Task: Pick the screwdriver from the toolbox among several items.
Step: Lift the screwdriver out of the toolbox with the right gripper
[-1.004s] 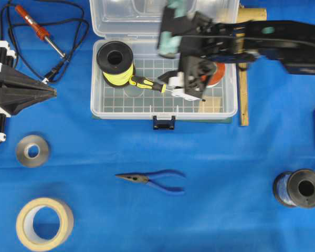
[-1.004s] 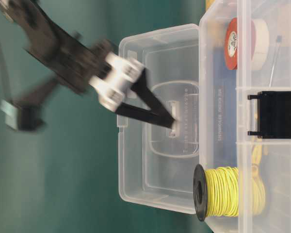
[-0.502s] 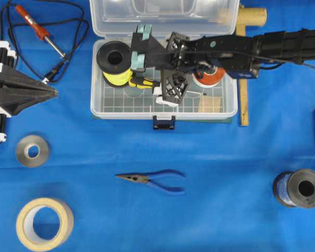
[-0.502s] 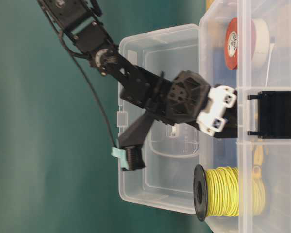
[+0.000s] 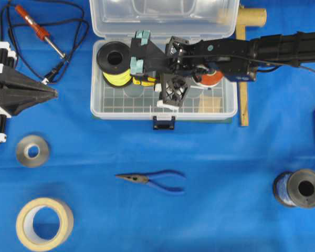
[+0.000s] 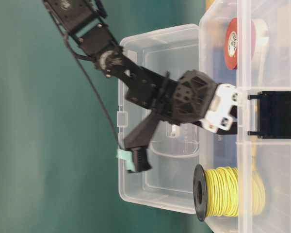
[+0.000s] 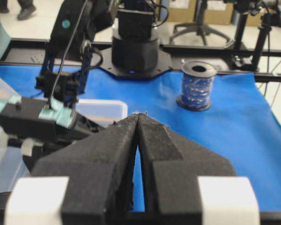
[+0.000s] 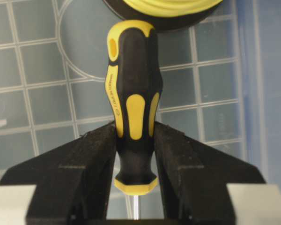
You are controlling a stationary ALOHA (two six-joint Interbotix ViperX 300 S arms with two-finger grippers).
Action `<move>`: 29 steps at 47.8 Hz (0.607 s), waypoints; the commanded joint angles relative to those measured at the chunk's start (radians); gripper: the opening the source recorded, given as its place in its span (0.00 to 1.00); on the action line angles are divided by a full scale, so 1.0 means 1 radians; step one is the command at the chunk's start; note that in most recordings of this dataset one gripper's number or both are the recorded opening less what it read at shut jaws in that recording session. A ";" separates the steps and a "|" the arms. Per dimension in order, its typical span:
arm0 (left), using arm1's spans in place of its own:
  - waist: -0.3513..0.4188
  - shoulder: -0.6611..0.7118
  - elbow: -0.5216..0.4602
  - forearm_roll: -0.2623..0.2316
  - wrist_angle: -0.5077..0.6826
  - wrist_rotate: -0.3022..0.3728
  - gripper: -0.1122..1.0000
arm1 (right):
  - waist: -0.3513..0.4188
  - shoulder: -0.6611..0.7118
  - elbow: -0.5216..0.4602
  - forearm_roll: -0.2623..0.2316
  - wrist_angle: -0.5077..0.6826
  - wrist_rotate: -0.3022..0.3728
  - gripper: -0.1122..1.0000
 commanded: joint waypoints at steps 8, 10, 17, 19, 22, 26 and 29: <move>0.000 0.008 -0.014 -0.002 -0.005 -0.002 0.10 | 0.000 -0.222 -0.018 0.003 0.089 0.032 0.33; -0.002 0.006 -0.014 -0.002 -0.006 -0.002 0.10 | 0.003 -0.255 -0.018 0.003 0.110 0.048 0.33; -0.002 0.005 -0.014 -0.002 -0.005 -0.002 0.10 | 0.043 -0.360 -0.011 0.003 0.172 0.097 0.33; -0.002 0.005 -0.014 -0.002 -0.005 -0.002 0.10 | 0.064 -0.382 -0.006 0.002 0.176 0.104 0.33; 0.000 0.005 -0.014 -0.002 -0.005 -0.002 0.10 | 0.104 -0.400 0.002 0.003 0.172 0.118 0.33; 0.000 0.003 -0.014 -0.002 -0.005 -0.002 0.10 | 0.167 -0.400 0.009 0.003 0.158 0.147 0.33; 0.000 0.003 -0.014 -0.002 -0.005 -0.002 0.10 | 0.224 -0.385 0.012 -0.002 0.132 0.184 0.33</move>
